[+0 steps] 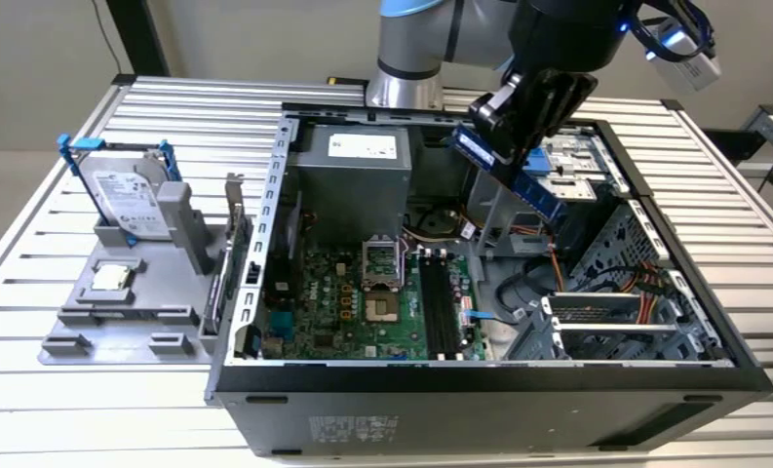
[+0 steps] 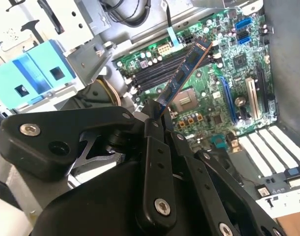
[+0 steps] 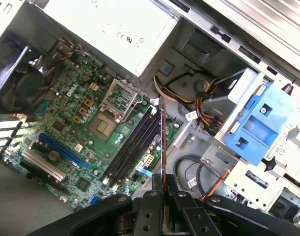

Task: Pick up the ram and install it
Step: 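Insert the ram into the slot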

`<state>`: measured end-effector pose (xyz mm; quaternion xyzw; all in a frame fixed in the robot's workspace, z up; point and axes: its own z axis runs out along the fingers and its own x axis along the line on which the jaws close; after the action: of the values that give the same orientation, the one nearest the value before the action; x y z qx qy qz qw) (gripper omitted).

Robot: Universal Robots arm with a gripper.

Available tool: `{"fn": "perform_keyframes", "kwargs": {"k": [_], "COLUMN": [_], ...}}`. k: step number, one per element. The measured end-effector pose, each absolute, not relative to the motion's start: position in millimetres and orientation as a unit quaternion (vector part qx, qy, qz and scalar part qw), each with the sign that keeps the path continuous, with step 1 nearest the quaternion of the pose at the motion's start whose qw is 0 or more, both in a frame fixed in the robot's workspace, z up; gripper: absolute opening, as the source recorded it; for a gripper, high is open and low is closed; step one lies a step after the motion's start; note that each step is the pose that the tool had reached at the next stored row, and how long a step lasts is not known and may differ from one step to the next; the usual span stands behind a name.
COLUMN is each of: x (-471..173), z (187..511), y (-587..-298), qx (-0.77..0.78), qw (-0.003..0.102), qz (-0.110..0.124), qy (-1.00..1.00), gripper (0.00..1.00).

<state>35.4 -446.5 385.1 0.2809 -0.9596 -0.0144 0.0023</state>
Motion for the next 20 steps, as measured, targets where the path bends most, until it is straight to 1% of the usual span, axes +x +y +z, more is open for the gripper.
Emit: {"fn": "perform_keyframes", "kwargs": {"k": [20], "x": [35.4], "z": [385.0], "y": [-446.5], "qx": [0.21], "qw": [0.001], "qz": [-0.015], "qy": [-0.978], "gripper": [0.0]}}
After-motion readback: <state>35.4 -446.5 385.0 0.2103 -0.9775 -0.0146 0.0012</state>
